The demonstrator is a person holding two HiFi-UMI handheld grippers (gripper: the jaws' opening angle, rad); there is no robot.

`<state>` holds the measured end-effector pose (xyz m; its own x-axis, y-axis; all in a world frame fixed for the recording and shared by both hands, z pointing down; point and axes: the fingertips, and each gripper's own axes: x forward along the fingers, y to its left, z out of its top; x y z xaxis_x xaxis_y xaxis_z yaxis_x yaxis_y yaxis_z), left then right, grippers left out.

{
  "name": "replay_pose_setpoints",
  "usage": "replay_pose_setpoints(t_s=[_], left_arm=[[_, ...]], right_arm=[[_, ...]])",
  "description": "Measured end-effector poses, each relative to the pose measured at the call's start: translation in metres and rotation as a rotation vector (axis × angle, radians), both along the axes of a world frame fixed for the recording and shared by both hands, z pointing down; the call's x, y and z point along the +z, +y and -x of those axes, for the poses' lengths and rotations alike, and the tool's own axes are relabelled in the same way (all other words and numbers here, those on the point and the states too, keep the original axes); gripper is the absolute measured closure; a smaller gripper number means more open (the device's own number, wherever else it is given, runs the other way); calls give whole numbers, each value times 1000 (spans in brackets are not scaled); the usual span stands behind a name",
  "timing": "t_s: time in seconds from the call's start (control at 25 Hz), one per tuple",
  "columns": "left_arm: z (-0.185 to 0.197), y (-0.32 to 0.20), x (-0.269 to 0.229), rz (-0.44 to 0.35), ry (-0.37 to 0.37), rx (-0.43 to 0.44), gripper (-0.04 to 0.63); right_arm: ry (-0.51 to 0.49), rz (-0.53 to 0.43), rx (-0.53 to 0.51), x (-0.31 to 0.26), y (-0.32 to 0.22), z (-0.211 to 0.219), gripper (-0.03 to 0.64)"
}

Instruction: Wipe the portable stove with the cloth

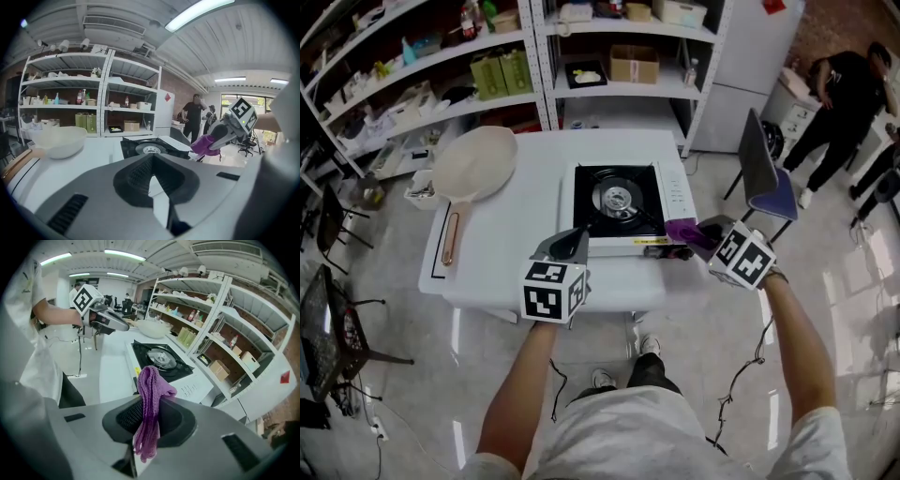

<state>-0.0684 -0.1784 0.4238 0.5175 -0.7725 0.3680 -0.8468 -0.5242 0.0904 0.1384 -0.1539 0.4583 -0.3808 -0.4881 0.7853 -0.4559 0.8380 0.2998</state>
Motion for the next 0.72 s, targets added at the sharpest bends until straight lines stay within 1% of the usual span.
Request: replay_pose_setpoints(t_s=[0.12, 0.2, 0.44, 0.72], left_arm=[[7, 2, 2, 7, 5, -13, 591], [10, 4, 5, 16, 12, -21, 591], [17, 10, 10, 24, 26, -36, 591], [34, 16, 13, 29, 31, -71, 591]], right_arm=[[55, 25, -53, 10, 4, 6, 554], [69, 39, -68, 17, 6, 11, 554], [70, 62, -105, 25, 9, 35, 554], [75, 78, -169, 22, 7, 67, 554]])
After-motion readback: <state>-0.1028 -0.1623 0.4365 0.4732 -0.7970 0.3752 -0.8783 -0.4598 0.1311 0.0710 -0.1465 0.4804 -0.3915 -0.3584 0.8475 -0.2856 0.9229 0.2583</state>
